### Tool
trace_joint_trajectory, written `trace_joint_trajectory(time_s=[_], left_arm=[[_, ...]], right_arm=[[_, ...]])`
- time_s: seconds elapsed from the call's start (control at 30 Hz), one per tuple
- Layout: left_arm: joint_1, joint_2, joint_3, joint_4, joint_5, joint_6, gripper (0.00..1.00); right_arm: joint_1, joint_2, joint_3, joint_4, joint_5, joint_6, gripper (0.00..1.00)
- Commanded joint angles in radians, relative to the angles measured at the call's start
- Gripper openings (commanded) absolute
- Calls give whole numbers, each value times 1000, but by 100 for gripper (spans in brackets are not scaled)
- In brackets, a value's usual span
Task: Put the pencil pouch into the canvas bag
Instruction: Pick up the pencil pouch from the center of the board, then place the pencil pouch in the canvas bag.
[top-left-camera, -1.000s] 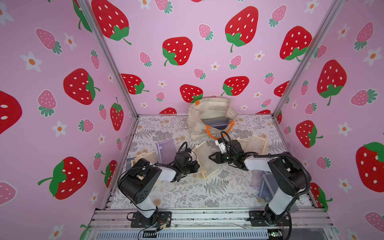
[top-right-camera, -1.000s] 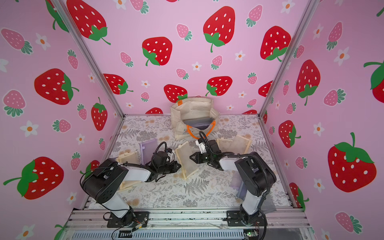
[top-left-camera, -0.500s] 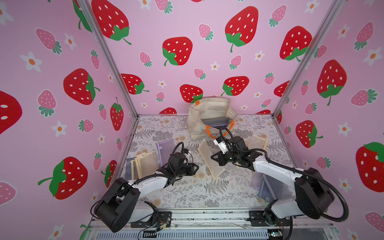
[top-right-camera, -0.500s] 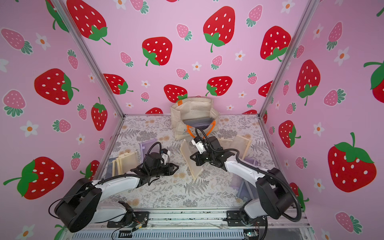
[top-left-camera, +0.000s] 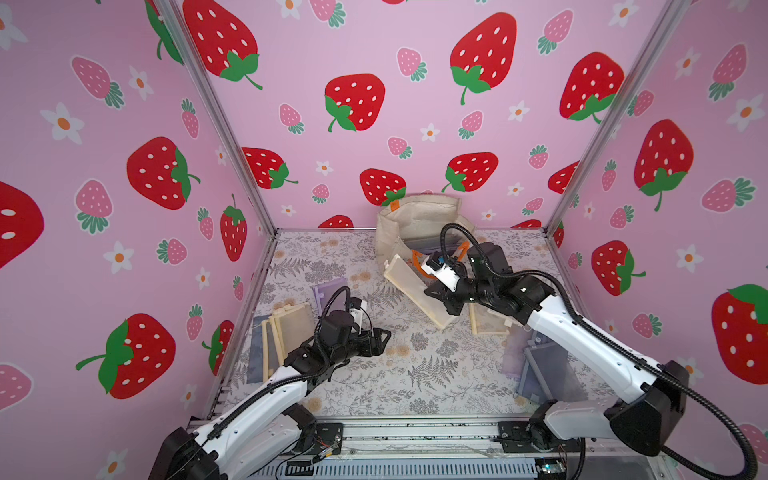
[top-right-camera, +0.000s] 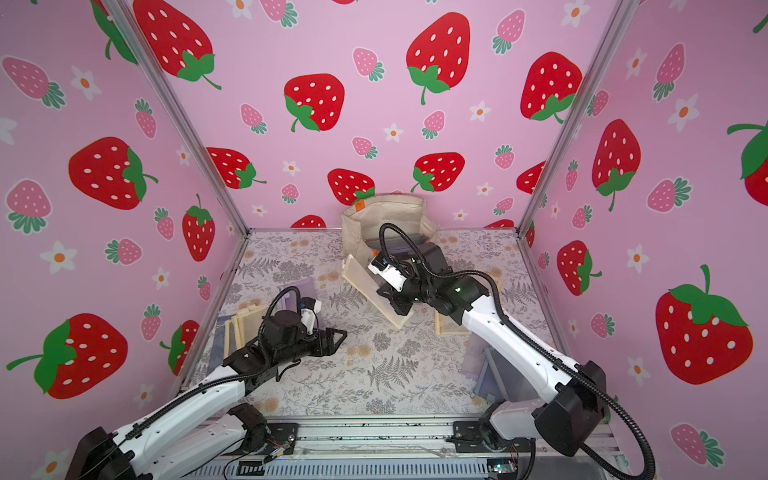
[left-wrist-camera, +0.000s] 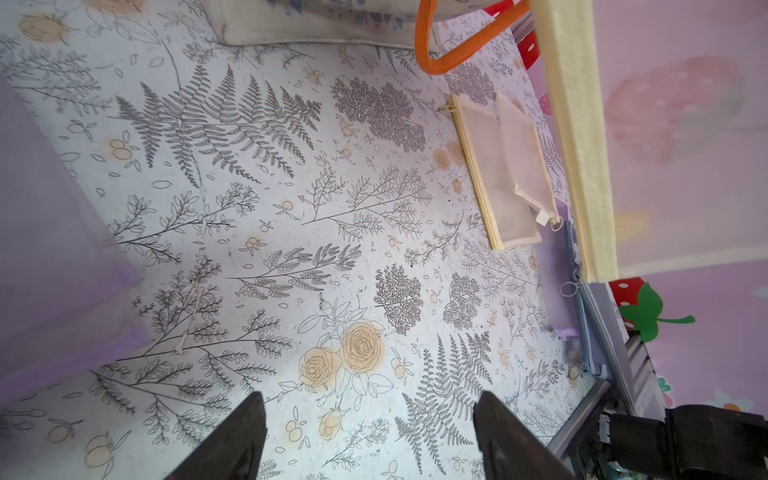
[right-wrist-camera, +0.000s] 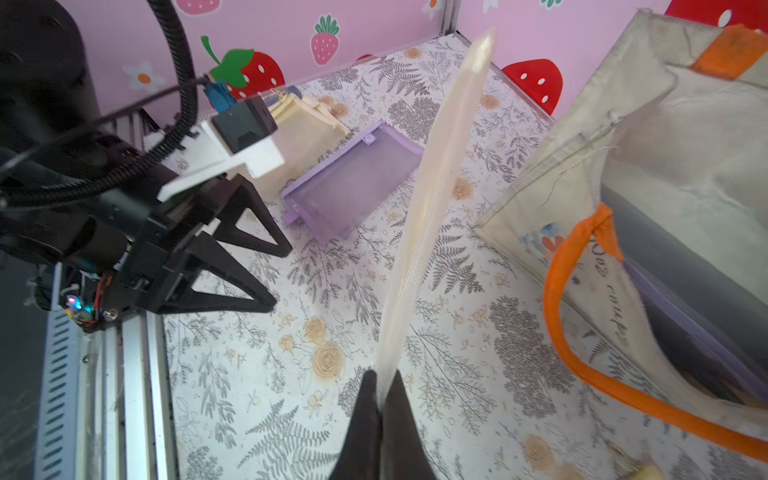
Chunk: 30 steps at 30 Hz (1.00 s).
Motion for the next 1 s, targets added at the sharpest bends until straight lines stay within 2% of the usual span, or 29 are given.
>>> trace_joint_trajectory(time_s=[0.0, 0.33, 0.5, 0.7, 0.97], left_arm=[[16, -19, -24, -32, -25, 13, 81], [25, -20, -31, -23, -23, 9, 81], [29, 15, -17, -22, -18, 14, 81], [34, 49, -14, 22, 1, -1, 81], [42, 110, 9, 60, 28, 2, 81]], right_arm=[[-1, 4, 77, -110, 75, -159, 0], [-19, 51, 269, -95, 111, -345, 0], [-86, 99, 346, -67, 43, -442, 0], [-202, 215, 488, -119, -32, -552, 0], [-249, 329, 508, -9, -53, -708, 0]])
